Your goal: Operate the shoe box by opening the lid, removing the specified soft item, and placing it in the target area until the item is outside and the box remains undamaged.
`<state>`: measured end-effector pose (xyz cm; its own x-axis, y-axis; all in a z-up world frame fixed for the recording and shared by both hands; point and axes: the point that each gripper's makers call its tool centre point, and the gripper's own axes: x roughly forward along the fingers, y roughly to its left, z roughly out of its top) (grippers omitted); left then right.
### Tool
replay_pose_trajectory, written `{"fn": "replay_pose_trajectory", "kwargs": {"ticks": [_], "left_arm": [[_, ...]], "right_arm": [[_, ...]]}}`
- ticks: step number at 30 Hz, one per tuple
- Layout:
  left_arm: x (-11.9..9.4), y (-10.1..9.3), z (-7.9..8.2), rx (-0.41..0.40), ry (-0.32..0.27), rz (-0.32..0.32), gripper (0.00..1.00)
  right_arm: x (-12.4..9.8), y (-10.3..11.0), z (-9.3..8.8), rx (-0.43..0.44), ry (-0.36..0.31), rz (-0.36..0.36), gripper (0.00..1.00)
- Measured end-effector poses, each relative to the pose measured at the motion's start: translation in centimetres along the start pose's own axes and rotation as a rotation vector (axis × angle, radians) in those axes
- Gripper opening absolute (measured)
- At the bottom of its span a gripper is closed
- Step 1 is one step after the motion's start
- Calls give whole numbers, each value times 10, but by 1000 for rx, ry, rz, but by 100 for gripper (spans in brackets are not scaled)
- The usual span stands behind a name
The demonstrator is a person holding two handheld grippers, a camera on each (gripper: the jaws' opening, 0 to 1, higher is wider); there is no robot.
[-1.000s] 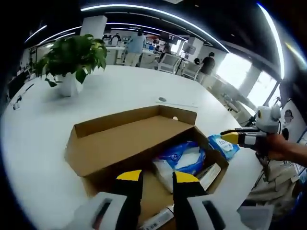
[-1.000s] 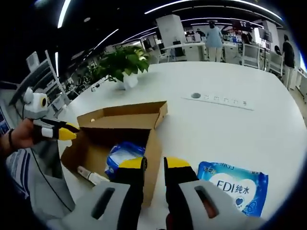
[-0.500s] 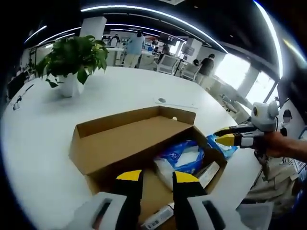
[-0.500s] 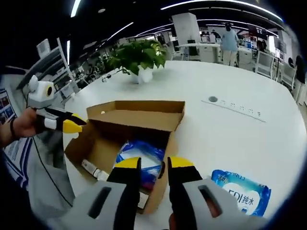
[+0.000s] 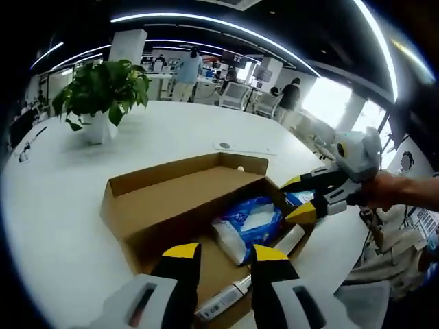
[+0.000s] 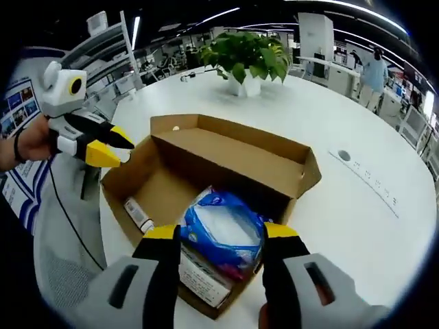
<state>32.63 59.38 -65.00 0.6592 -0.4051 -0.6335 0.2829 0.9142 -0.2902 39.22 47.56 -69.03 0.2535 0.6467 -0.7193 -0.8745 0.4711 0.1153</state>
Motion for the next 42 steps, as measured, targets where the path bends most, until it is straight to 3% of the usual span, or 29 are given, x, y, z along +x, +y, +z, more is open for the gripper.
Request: {"fn": "replay_pose_trajectory", "kwargs": {"ticks": [3,16,29,33,35,39,42], "left_arm": [[-4,1,-5,9,8,0,29],[-18,-6,-17,-2,12,-18,32],[-26,-9,-36,-3,35,-29,37],[-26,-8,-41,-11,44,-31,37],[-26,-7,-43,-14,49,-31,37],[-23,-7,-42,-14,53,-34,36],[-21,-8,-41,-15,53,-37,36]], "right_arm": [[9,4,-4,-96,64,15,55],[35,-1,-9,-158,163,53,61],[57,2,-29,-262,287,118,64],[61,-3,-40,-399,361,106,61],[64,-7,-40,-520,383,72,58],[69,-10,-49,-620,442,51,57],[72,-11,-48,-672,438,42,59]]}}
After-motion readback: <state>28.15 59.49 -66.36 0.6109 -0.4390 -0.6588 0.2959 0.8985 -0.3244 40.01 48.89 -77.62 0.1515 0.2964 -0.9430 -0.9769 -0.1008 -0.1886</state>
